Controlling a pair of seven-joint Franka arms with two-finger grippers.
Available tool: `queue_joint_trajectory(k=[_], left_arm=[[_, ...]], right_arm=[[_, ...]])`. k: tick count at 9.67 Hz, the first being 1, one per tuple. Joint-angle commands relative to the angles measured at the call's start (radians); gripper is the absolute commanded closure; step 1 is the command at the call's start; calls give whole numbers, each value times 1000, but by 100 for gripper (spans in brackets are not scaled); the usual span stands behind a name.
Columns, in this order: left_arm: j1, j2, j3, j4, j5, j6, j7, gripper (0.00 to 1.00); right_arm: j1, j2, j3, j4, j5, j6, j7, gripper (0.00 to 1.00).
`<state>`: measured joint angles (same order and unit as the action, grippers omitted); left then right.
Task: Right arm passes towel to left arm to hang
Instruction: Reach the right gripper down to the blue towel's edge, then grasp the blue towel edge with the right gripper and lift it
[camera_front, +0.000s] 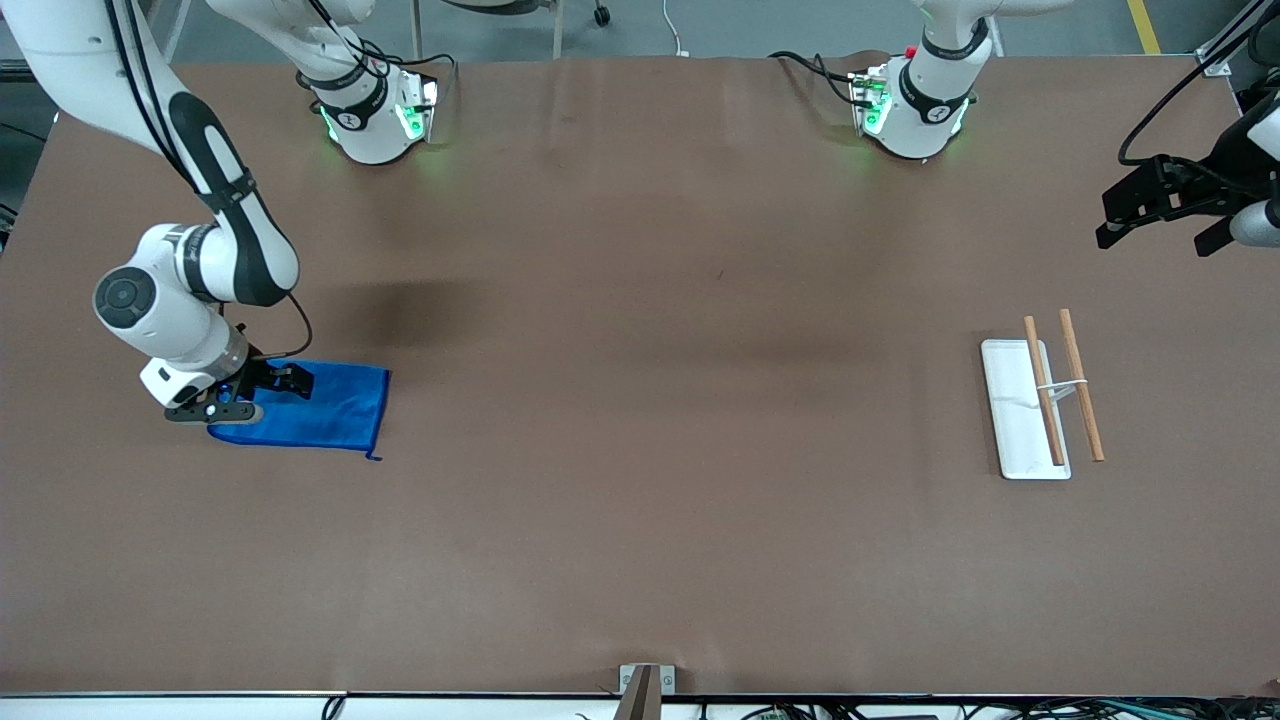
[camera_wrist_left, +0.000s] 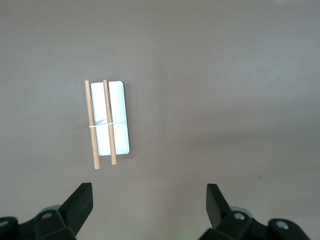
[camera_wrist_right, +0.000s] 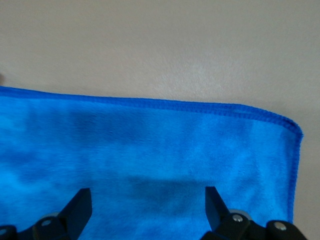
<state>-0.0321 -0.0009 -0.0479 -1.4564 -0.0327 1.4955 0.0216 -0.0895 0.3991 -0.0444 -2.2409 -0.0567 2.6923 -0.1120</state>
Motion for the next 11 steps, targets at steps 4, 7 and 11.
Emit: queue_joint_trajectory(k=[4, 7, 11], left_arm=[[8, 9, -1, -38, 2, 6, 11, 0], [8, 10, -1, -38, 2, 6, 4, 0], [8, 22, -1, -35, 2, 5, 1, 0]], right_arm=[[-15, 32, 5, -31, -8, 40, -6, 47], [-10, 32, 6, -29, -5, 31, 72, 92], [4, 20, 8, -22, -5, 11, 95, 100]])
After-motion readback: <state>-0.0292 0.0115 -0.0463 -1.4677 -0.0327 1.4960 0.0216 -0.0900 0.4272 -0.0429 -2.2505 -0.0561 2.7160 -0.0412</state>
